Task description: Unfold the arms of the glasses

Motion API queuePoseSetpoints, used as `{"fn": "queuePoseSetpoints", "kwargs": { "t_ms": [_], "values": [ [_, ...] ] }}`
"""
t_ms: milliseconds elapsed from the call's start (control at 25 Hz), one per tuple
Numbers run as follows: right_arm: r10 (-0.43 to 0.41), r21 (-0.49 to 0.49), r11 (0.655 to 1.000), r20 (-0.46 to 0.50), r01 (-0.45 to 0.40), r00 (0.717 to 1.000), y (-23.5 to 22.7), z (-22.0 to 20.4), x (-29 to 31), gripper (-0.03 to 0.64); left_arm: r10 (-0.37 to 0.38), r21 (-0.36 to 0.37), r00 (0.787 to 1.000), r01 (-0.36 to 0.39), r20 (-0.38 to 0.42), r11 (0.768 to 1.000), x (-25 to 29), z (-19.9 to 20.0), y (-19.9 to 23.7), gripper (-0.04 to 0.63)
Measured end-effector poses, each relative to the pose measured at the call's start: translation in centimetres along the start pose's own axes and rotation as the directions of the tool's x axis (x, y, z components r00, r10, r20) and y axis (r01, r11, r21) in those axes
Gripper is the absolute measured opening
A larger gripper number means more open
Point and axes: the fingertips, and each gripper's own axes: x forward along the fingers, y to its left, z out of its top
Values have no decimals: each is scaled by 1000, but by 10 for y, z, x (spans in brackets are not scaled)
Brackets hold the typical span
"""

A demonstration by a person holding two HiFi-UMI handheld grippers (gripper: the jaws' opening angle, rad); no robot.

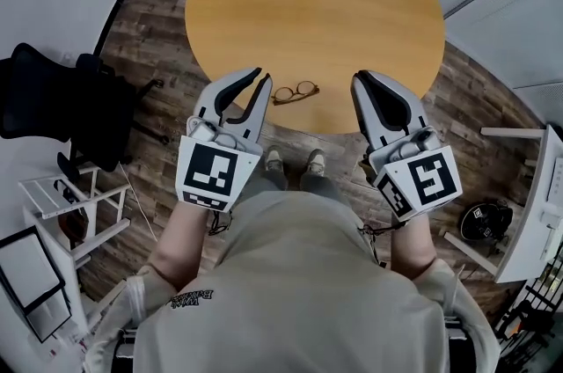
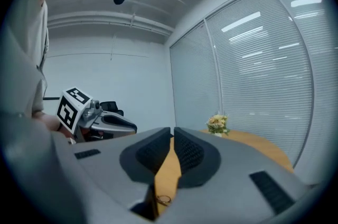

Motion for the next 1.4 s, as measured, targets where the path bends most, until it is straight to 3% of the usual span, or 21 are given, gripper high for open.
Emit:
{"fn": "queuePoseSetpoints", "kwargs": {
  "t_ms": [120, 240, 600, 960, 1200, 1400],
  "values": [
    [2, 0, 1000, -15, -2, 1000, -5, -8, 4, 41, 12, 56, 999, -9, -50, 998, 11, -8, -2, 28],
    [8, 1, 1000, -40, -8, 999, -12, -19, 9, 41, 14, 101, 996, -5, -89, 995, 26, -13, -4, 97],
    [40, 41, 999, -99, -37, 994, -20, -57, 25, 41, -19, 73, 976, 36, -216, 997, 73, -85, -14, 134],
    [43, 66, 997, -204, -30, 978, -26, -122, 33, 41, -59, 155, 912, 133, -406, 979, 107, -169, -47, 162],
    [52, 79, 996, -254, -33, 966, -26, -161, 40, 41, -14, 264, 859, 173, -511, 949, 125, -230, -60, 161],
    [62, 103, 994, -293, -33, 954, -27, -194, 42, 41, -5, 283, 823, 200, -568, 938, 131, -277, -74, 161]
  ]
}}
